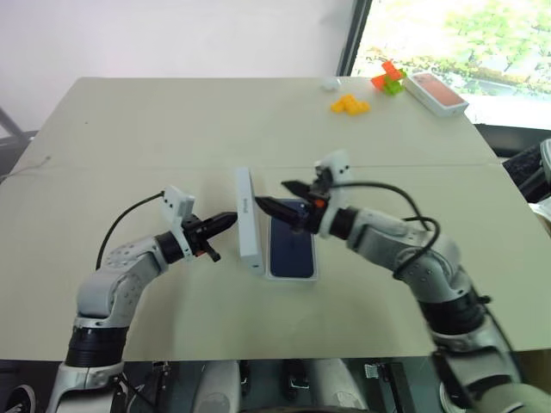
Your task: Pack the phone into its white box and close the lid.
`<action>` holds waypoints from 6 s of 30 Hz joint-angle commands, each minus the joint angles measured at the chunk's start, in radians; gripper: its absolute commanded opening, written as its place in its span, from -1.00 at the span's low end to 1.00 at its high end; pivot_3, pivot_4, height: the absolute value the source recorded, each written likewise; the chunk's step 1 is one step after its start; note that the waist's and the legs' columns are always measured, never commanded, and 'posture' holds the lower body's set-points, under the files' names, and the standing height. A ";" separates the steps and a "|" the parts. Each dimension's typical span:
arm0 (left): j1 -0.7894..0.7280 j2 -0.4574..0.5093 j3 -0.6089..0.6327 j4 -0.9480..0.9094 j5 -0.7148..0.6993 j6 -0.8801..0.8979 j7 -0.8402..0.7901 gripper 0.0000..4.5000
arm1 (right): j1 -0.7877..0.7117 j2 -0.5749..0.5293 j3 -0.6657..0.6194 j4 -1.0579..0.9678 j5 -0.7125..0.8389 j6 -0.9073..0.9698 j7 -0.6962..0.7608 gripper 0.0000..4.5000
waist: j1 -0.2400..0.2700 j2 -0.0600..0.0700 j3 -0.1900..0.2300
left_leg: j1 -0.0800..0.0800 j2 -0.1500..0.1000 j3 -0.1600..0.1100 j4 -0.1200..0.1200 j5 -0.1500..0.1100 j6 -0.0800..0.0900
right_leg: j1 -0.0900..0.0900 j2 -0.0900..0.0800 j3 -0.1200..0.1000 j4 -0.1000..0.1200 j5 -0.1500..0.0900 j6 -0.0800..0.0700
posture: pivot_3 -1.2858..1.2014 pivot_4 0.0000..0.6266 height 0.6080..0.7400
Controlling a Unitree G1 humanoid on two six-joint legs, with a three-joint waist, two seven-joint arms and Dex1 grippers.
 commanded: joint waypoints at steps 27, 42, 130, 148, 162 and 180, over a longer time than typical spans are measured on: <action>-0.149 -0.050 -0.152 0.125 0.069 -0.049 -0.154 -1.00 | 0.023 -0.146 -0.177 0.368 -0.448 -0.621 0.699 0.98 | 0.017 -0.001 0.002 | 0.001 0.001 0.001 0.002 0.000 0.000 | 0.002 0.001 0.000 0.000 0.001 0.000 | 0.03 -0.52 0.95; -0.130 -0.059 -0.082 0.064 0.037 0.002 -0.088 -1.00 | -0.013 -0.100 -0.166 0.420 -0.527 -0.662 0.687 0.98 | 0.015 -0.001 0.002 | 0.003 0.001 0.001 0.003 0.001 -0.001 | 0.002 0.001 0.000 0.005 0.001 -0.001 | 0.03 -0.52 0.95; -0.245 -0.052 -0.246 0.072 0.128 0.243 -0.138 -1.00 | 0.078 -0.193 -0.054 0.450 -0.818 -0.716 0.665 -0.95 | 0.016 0.000 0.000 | 0.004 0.001 0.000 0.011 0.001 -0.002 | 0.006 0.000 0.000 0.009 0.001 -0.002 | 0.03 -0.52 0.95; -0.203 -0.047 -0.252 0.025 0.128 0.254 -0.128 -1.00 | 0.134 -0.218 -0.063 0.301 -0.699 -0.616 0.780 -0.95 | 0.017 0.001 0.000 | 0.004 0.002 0.000 0.015 0.001 -0.001 | 0.007 0.000 0.000 0.011 0.001 -0.002 | 0.03 -0.52 0.95; -0.182 -0.060 -0.250 -0.068 0.092 0.313 -0.111 -1.00 | 0.190 -0.227 -0.063 0.213 -0.681 -0.557 0.791 -0.95 | 0.017 0.001 0.000 | 0.004 0.002 0.000 0.016 0.000 0.000 | 0.007 0.000 0.000 0.011 0.001 -0.002 | 0.03 -0.52 0.95; -0.116 -0.042 -0.244 -0.056 0.109 0.292 -0.091 -1.00 | 0.212 -0.218 -0.030 0.202 -0.733 -0.595 0.766 -0.95 | 0.017 0.001 0.000 | 0.004 0.002 -0.001 0.016 0.000 0.000 | 0.007 0.000 0.000 0.011 0.001 -0.002 | 0.03 -0.52 0.95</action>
